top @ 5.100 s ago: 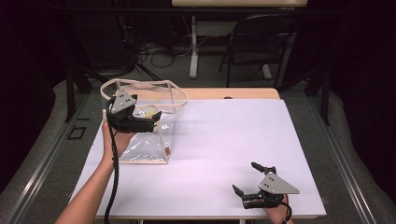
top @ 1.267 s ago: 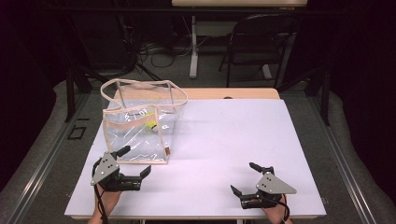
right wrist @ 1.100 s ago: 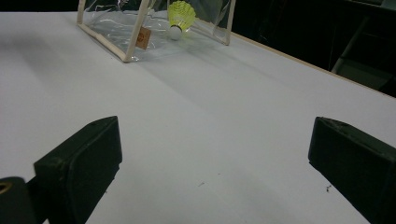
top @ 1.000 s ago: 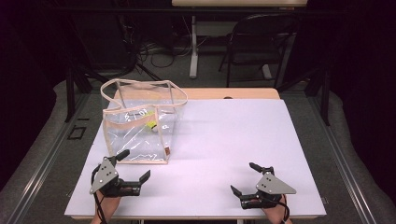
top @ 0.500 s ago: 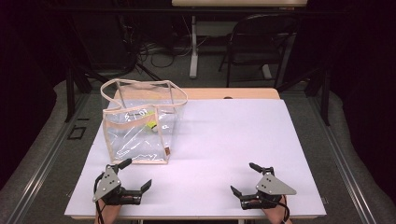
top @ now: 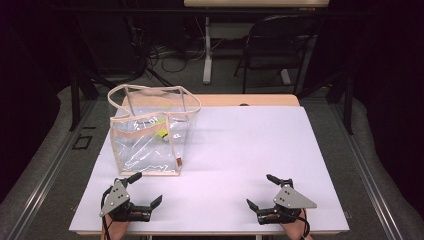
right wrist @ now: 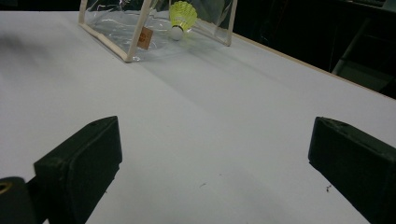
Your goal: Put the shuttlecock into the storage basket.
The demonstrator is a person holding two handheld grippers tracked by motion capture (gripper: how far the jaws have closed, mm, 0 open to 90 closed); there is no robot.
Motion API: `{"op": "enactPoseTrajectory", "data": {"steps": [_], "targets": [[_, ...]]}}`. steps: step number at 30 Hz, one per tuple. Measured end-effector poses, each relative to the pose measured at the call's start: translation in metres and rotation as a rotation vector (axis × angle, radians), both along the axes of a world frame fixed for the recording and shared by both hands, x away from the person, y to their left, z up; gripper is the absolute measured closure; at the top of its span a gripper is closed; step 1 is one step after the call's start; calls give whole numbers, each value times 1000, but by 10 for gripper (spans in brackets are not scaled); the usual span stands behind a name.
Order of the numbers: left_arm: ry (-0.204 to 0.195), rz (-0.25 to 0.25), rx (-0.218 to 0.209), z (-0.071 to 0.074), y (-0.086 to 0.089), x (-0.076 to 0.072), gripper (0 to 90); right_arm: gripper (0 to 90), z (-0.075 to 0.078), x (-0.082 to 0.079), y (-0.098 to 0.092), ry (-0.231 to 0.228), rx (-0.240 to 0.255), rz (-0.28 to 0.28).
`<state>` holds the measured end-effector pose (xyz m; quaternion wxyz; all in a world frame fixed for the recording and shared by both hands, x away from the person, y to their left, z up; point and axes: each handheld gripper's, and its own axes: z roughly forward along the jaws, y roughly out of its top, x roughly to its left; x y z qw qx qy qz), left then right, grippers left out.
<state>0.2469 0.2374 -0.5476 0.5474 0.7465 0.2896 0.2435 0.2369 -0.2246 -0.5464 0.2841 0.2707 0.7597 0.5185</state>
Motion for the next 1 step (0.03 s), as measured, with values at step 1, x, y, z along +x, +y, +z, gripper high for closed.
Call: {"op": "enactPoseTrajectory", "data": {"steps": [1], "targets": [[0, 1, -2, 0, 0, 0, 0, 23, 0, 0, 0, 1, 1, 0]]}}
